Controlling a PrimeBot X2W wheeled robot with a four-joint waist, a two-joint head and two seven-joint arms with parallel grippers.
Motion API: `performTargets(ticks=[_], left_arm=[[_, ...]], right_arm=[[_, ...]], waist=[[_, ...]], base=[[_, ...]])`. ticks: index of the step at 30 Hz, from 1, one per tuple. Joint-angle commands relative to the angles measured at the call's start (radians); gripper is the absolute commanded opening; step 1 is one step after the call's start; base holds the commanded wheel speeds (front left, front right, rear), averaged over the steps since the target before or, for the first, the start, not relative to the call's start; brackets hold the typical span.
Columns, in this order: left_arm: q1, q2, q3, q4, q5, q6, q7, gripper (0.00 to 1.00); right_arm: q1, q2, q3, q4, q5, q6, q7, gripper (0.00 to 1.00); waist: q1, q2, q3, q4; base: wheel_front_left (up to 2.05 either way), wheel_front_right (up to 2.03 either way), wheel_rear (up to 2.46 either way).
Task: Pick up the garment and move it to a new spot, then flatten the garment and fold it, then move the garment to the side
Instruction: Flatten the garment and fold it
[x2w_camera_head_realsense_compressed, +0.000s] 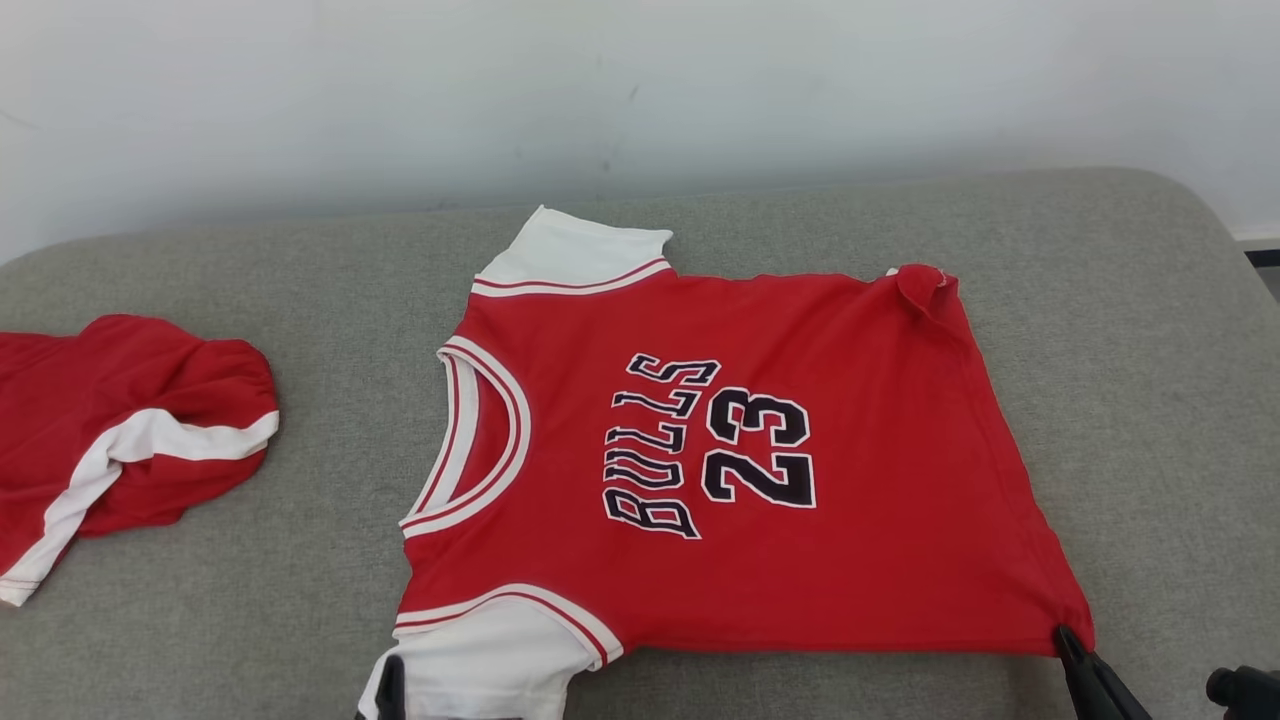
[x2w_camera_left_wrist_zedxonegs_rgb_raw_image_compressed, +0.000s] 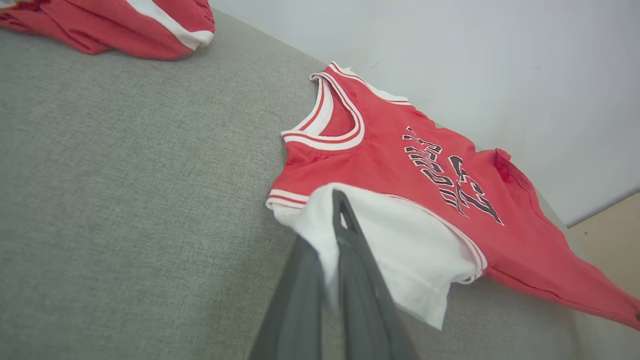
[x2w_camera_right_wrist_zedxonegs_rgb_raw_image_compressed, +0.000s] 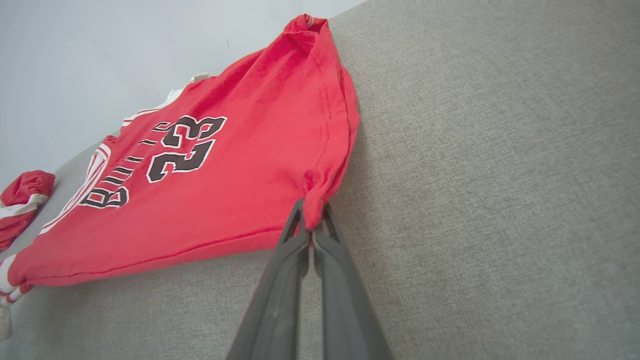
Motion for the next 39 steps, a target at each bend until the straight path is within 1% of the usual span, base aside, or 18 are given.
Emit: performTargets(ticks=[1, 5, 9, 13, 17, 20, 23, 26, 27, 29, 32, 35, 36, 37, 39], left_arm=[[-0.012, -0.003, 0.006, 0.001, 0.008, -0.006, -0.002, 0.00], [-0.060, 0.001, 0.008, -0.001, 0.024, -0.029, -0.002, 0.00], [-0.186, 0.033, 0.000, -0.002, 0.038, -0.067, 0.027, 0.00], [-0.402, 0.077, 0.000, -0.011, 0.050, -0.111, 0.104, 0.00], [-0.686, 0.115, 0.009, 0.007, 0.043, -0.147, 0.219, 0.00], [-0.927, 0.130, 0.012, 0.061, 0.028, -0.171, 0.307, 0.00], [-1.186, 0.133, 0.000, 0.162, 0.038, -0.194, 0.377, 0.00], [-1.438, 0.128, -0.015, 0.290, 0.071, -0.209, 0.404, 0.00], [-1.594, 0.114, -0.020, 0.383, 0.085, -0.216, 0.409, 0.00], [-1.731, 0.098, -0.032, 0.470, 0.105, -0.219, 0.399, 0.00], [-1.910, 0.080, -0.040, 0.597, 0.119, -0.225, 0.383, 0.00], [-2.055, 0.076, -0.056, 0.714, 0.149, -0.228, 0.360, 0.00], [-2.093, 0.071, -0.057, 0.746, 0.154, -0.228, 0.349, 0.00], [-2.093, 0.071, -0.057, 0.746, 0.154, -0.228, 0.349, 0.00], [-2.154, 0.063, -0.064, 0.817, 0.167, -0.230, 0.331, 0.00]], right_arm=[[0.005, 0.007, -0.007, -0.008, -0.007, 0.000, 0.002, 0.00], [-0.036, 0.019, -0.005, -0.048, -0.019, 0.000, 0.015, 0.00], [-0.135, 0.006, 0.012, -0.079, -0.018, 0.000, 0.035, 0.00], [-0.305, -0.015, 0.033, -0.092, 0.006, 0.000, 0.067, 0.00], [-0.547, -0.027, 0.039, -0.067, 0.046, 0.000, 0.104, 0.00], [-0.757, -0.020, 0.015, -0.001, 0.093, 0.000, 0.132, 0.00], [-0.987, -0.020, -0.009, 0.091, 0.115, 0.000, 0.174, 0.00], [-1.224, -0.010, -0.028, 0.192, 0.110, 0.000, 0.202, 0.00], [-1.385, 0.009, -0.057, 0.275, 0.108, 0.000, 0.205, 0.00], [-1.527, 0.030, -0.088, 0.366, 0.096, 0.000, 0.195, 0.00], [-1.715, 0.061, -0.114, 0.505, 0.063, 0.000, 0.183, 0.00], [-1.849, 0.087, -0.119, 0.610, 0.025, 0.000, 0.160, 0.00], [-1.884, 0.094, -0.124, 0.642, 0.016, 0.000, 0.154, 0.00], [-1.884, 0.094, -0.124, 0.642, 0.016, 0.000, 0.154, 0.00], [-1.935, 0.107, -0.119, 0.700, -0.006, 0.000, 0.143, 0.00]], waist=[[0.0000, 0.0000, -0.001, -0.002], [0.0000, 0.0000, 0.007, -0.012], [0.0000, 0.0000, 0.034, -0.023], [0.0000, 0.0000, 0.087, -0.036], [0.0000, 0.0000, 0.176, -0.048], [0.0000, 0.0000, 0.252, -0.049], [0.0000, 0.0000, 0.327, -0.040], [0.0000, 0.0000, 0.390, -0.037], [0.0000, 0.0000, 0.424, -0.039], [0.0000, 0.0000, 0.447, -0.039], [0.0000, 0.0000, 0.473, -0.048], [0.0000, 0.0000, 0.493, -0.063], [0.0000, 0.0000, 0.499, -0.068], [0.0000, 0.0000, 0.499, -0.068], [0.0000, 0.0000, 0.506, -0.073]], base=[[0.00, 0.00, 0.00], [0.00, 0.00, 0.00], [0.00, 0.00, 0.00], [0.00, 0.00, 0.00], [0.00, 0.00, 0.00], [0.00, 0.00, 0.00], [0.00, 0.00, 0.00], [0.00, 0.00, 0.00], [0.00, 0.00, 0.00], [0.00, 0.00, 0.00], [0.00, 0.00, 0.00], [0.00, 0.00, 0.00], [0.00, 0.00, 0.00], [0.00, 0.00, 0.00], [0.00, 0.00, 0.00]])
